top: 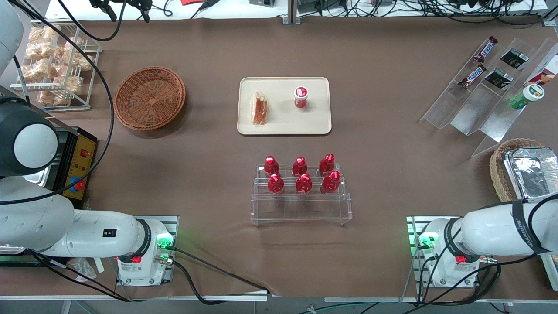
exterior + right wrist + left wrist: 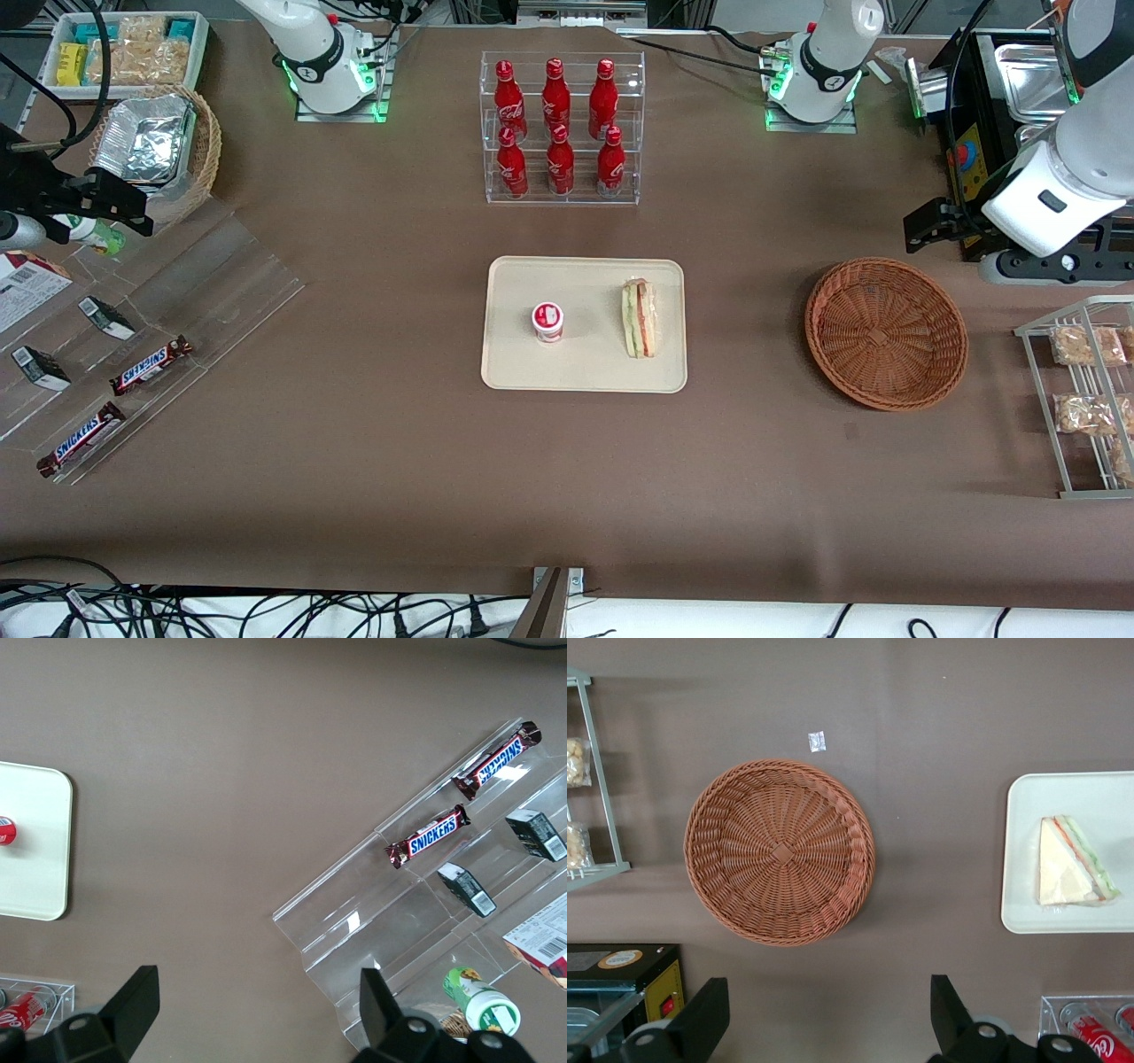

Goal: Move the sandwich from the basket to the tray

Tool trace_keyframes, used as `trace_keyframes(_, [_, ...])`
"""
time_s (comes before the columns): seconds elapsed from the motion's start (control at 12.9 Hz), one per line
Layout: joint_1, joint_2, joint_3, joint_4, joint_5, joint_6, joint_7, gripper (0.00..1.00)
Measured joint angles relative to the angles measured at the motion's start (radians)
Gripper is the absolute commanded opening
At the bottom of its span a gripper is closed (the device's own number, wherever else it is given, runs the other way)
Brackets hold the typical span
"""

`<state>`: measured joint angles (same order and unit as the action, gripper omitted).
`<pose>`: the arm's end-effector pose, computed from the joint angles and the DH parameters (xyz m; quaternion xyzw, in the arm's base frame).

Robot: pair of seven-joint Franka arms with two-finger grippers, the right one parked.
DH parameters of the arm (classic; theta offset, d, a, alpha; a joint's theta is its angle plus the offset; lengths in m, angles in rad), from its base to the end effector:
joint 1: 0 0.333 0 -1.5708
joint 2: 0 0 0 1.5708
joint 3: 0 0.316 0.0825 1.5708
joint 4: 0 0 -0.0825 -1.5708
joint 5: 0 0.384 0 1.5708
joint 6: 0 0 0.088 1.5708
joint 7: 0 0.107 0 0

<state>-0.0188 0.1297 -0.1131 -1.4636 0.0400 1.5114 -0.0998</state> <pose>0.5832 -0.0684 0.5962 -0.9990 0.0155 0.0388 0.0173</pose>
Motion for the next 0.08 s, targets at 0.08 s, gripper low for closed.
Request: trace_keyframes(0.08, [0.0, -0.004, 0.001, -0.001, 0.0, 0.0, 0.008, 1.0])
